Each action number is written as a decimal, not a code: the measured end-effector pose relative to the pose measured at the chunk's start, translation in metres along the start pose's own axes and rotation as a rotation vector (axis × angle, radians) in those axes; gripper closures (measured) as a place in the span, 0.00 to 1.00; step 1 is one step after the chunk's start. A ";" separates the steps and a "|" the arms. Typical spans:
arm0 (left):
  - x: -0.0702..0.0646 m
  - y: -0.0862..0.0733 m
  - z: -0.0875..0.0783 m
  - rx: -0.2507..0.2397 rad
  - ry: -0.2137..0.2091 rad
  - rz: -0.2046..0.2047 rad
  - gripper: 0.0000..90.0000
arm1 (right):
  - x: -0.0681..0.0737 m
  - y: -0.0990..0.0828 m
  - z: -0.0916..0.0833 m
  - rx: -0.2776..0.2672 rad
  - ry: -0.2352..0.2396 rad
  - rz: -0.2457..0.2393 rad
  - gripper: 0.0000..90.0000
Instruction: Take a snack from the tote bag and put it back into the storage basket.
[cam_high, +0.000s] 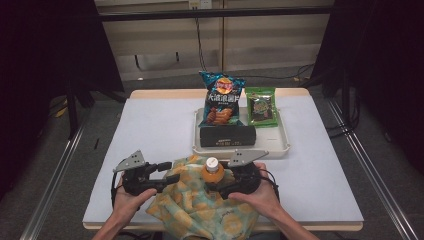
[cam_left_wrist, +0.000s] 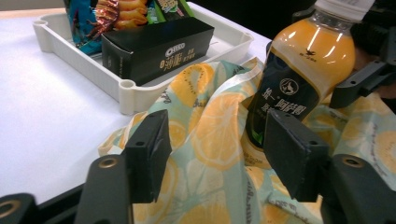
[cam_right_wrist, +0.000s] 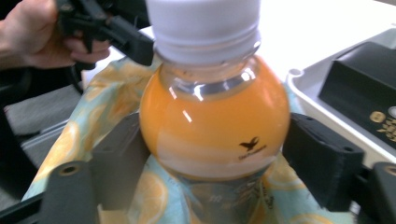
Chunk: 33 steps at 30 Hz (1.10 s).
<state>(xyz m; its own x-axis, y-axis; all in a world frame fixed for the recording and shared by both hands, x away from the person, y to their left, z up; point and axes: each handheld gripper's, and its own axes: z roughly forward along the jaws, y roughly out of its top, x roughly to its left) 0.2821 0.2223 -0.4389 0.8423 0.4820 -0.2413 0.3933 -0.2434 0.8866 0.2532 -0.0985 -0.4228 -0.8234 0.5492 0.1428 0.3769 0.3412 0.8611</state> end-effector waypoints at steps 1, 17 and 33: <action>0.000 0.000 0.000 -0.001 0.005 -0.003 0.43 | 0.001 0.000 0.000 -0.008 -0.004 0.009 0.25; 0.004 -0.001 -0.003 -0.023 0.027 -0.022 0.38 | 0.014 0.005 0.013 -0.012 -0.092 0.025 0.33; 0.004 -0.001 -0.003 -0.023 0.029 -0.018 0.34 | 0.000 0.006 0.002 -0.036 0.002 0.034 0.34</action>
<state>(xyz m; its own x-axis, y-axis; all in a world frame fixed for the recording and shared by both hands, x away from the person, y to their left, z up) 0.2837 0.2266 -0.4395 0.8239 0.5105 -0.2461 0.3997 -0.2155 0.8910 0.2570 -0.0948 -0.4186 -0.8110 0.5587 0.1735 0.3895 0.2944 0.8727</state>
